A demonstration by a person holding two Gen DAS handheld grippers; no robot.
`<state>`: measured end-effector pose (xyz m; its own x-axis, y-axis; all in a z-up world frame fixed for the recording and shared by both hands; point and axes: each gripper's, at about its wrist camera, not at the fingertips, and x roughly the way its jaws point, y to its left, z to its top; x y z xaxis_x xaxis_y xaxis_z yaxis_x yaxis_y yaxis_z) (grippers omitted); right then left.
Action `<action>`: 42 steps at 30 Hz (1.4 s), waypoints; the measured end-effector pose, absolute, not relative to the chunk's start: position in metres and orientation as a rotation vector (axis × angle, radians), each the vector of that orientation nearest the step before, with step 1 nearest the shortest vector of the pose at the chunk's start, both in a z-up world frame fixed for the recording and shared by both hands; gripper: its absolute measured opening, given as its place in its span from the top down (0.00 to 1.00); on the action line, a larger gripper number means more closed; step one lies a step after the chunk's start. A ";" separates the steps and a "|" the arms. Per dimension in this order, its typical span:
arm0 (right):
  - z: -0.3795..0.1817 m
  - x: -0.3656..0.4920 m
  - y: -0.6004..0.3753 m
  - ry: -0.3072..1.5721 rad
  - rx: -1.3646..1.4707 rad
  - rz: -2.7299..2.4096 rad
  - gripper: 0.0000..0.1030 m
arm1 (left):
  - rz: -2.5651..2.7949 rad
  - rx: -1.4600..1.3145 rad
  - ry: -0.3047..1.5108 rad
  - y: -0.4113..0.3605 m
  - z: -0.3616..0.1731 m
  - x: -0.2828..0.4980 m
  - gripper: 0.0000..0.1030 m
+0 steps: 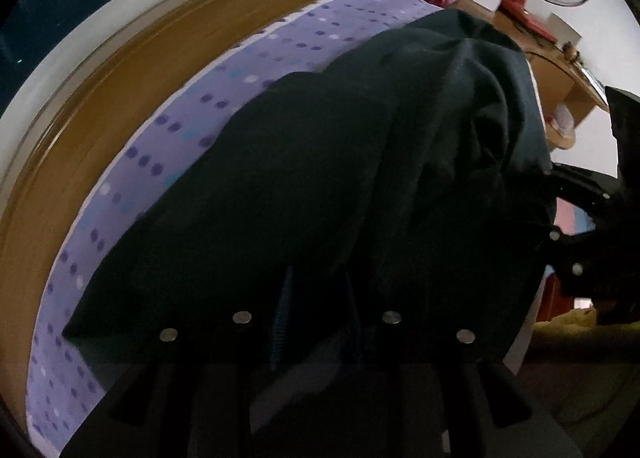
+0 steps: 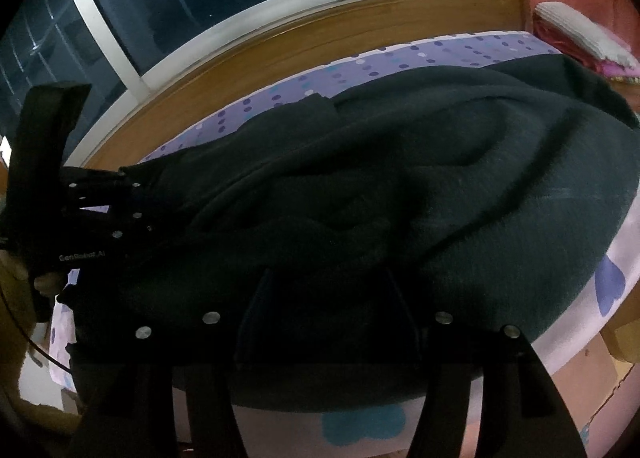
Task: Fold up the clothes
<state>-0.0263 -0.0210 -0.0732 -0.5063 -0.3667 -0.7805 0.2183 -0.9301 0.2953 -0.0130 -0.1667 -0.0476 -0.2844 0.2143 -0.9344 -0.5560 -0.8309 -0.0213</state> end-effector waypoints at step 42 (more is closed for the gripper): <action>-0.080 -0.034 -0.059 -0.075 1.357 -2.629 0.16 | 2.509 -1.283 -0.988 -0.421 -0.054 0.150 0.58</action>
